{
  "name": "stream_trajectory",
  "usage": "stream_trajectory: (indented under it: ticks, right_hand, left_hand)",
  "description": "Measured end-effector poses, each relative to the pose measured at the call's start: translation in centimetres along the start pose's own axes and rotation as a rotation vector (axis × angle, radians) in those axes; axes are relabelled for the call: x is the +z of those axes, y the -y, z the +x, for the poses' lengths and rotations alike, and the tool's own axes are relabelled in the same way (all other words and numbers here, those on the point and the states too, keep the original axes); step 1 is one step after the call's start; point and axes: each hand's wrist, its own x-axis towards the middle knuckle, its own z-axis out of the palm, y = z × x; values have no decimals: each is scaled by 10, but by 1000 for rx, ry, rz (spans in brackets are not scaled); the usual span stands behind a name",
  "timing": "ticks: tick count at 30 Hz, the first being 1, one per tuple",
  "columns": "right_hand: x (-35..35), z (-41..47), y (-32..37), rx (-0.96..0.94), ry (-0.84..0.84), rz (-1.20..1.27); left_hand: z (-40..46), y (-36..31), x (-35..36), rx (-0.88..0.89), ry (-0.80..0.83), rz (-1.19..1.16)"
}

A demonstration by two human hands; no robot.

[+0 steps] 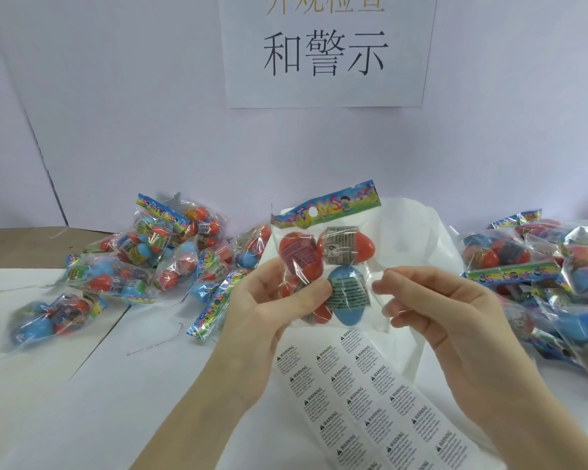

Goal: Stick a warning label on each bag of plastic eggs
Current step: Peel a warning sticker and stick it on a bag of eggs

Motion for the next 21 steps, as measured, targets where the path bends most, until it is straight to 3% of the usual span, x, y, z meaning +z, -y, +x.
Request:
stream_trajectory:
  ticks: [13,15,19,21]
  right_hand:
    - [7,-2,-11,-197,-101,-157]
    - [8,-3,-15,-298,-169,-248]
    - [11,-7,-21,-684,-291,-683]
    - [13,-9,-21,-680,-300,-637]
  left_hand:
    - [-4,4,12,57,-189,88]
    - [-5,4,15,88,-225,110]
    - [-6,7,20,91,-266,121]
    - [-5,7,20,85,-250,101]
